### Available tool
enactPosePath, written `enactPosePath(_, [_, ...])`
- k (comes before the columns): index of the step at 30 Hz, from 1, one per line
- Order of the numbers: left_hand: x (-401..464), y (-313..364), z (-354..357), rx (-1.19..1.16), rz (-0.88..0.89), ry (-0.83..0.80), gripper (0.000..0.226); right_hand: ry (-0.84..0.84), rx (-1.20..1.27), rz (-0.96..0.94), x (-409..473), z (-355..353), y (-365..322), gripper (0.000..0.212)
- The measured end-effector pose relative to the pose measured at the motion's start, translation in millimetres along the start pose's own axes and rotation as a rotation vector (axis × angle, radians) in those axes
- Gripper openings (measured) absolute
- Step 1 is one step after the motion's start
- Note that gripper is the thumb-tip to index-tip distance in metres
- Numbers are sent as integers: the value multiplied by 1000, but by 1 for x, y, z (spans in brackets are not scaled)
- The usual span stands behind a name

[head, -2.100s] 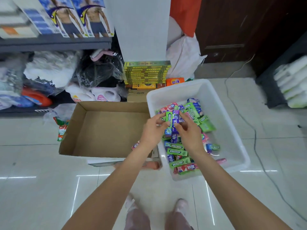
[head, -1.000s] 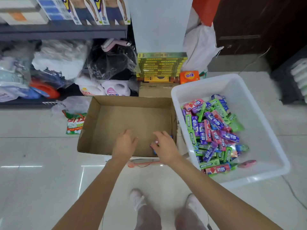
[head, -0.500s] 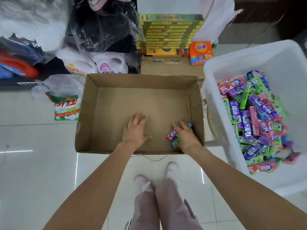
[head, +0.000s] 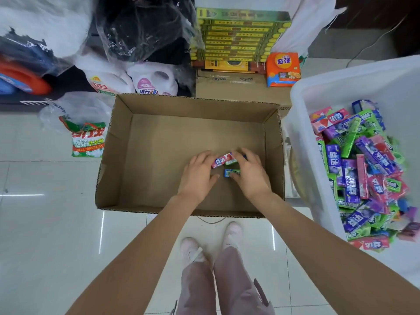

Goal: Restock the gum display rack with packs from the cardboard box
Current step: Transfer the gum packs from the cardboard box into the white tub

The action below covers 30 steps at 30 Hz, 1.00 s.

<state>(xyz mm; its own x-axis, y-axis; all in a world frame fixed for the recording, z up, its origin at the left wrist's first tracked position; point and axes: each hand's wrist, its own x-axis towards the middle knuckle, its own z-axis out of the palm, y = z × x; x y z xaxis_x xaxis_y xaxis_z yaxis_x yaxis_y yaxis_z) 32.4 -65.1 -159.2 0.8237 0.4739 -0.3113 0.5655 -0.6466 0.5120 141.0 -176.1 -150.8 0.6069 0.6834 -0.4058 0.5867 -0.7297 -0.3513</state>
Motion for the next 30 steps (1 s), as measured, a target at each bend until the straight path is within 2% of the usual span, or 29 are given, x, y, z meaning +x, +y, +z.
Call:
enactPosePath(4, [9, 7, 8, 96, 4, -8, 53, 2, -149, 24, -5, -3, 3, 63])
enactPosePath(7, [14, 8, 11, 136, -75, 33, 45, 23, -212, 66, -3, -4, 1, 51])
enactPosePath(14, [13, 2, 8, 217, -187, 75, 35, 14, -97, 105, -2, -1, -1, 40])
enactPosePath(17, [5, -5, 4, 255, -282, 118, 35, 6, -75, 136, -3, 1, -3, 46])
enactPosePath(21, [2, -10, 4, 194, -195, 74, 41, -24, -110, 143, -1, 3, -5, 49])
enactPosePath(24, [9, -10, 4, 167, -165, 53, 35, -42, -67, 166, -1, 2, -6, 44])
enactPosePath(26, [12, -10, 2, 19, -200, 47, 27, -23, 52, 202, -2, 1, -9, 41])
enactPosePath(30, [-5, -2, -13, -690, -376, 55, 16, 83, 316, 228, -10, -8, -21, 33])
